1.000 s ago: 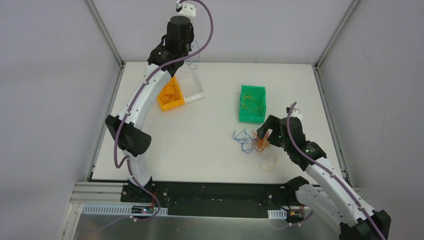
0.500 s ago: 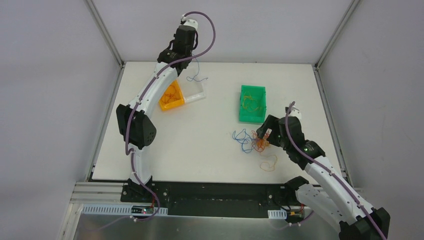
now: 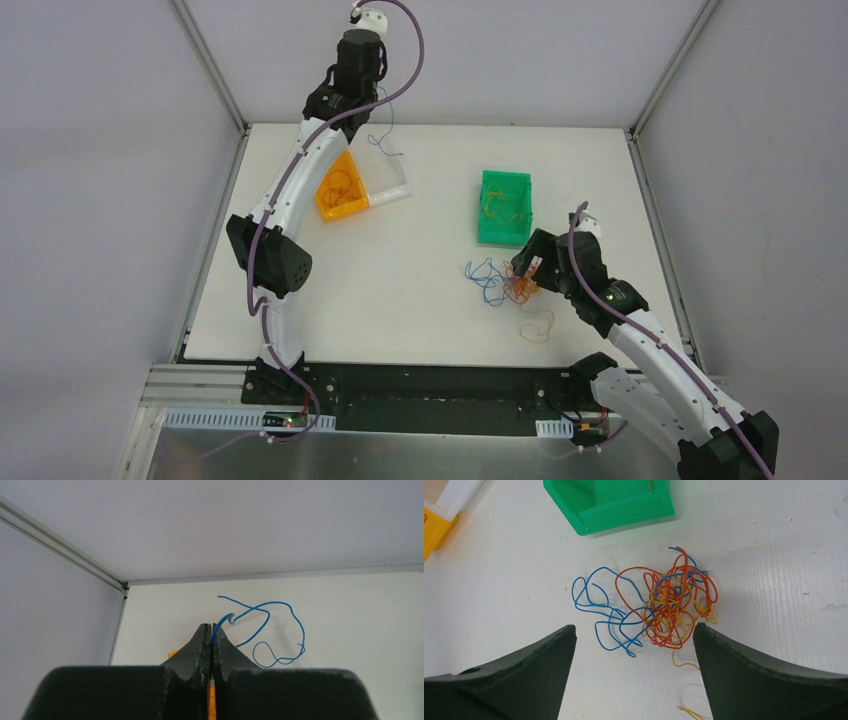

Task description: Untangle the cables

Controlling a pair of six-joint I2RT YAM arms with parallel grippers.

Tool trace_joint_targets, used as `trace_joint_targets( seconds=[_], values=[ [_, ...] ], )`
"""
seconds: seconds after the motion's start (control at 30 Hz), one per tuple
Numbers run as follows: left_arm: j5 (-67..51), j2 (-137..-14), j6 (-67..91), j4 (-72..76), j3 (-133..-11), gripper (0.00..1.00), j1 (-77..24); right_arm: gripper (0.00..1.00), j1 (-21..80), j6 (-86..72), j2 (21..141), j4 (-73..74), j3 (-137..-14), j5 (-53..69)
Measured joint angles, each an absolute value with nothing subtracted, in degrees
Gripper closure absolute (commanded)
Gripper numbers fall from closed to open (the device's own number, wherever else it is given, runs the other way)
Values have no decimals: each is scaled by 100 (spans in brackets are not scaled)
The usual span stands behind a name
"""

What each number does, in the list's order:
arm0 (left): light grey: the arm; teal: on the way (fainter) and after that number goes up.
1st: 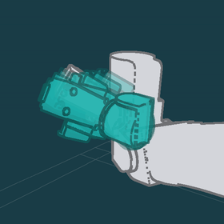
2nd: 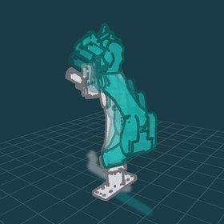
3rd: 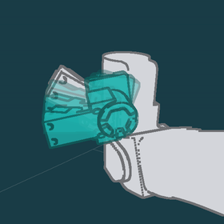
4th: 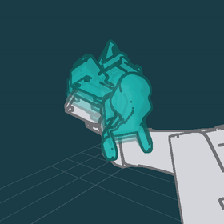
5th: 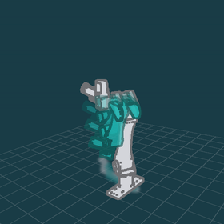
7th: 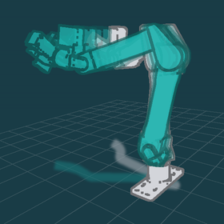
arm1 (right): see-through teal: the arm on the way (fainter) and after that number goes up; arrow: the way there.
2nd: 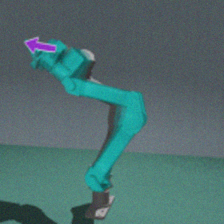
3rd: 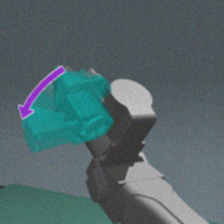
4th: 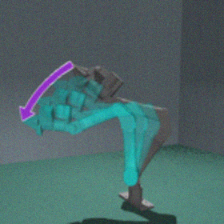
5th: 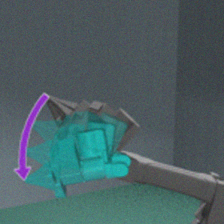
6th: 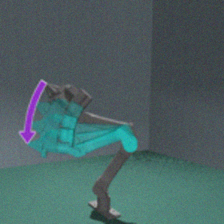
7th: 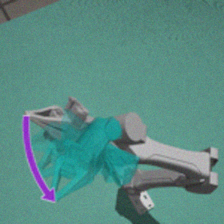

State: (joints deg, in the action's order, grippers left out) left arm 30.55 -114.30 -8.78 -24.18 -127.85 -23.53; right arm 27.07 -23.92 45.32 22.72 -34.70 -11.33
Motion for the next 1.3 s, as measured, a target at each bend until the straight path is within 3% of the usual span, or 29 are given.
trace_joint_targets(
  seconds=[0.93,1.3],
  values=[
    [2923,-10956,-963,-2095,-13397,100,-2342,9,2707,-2425,4528,2217,-3404,-978],
    [2825,-10490,-375,-1831,-11795,100,-2082,9,2707,-2456,4410,2220,-3404,-963]
  ],
)
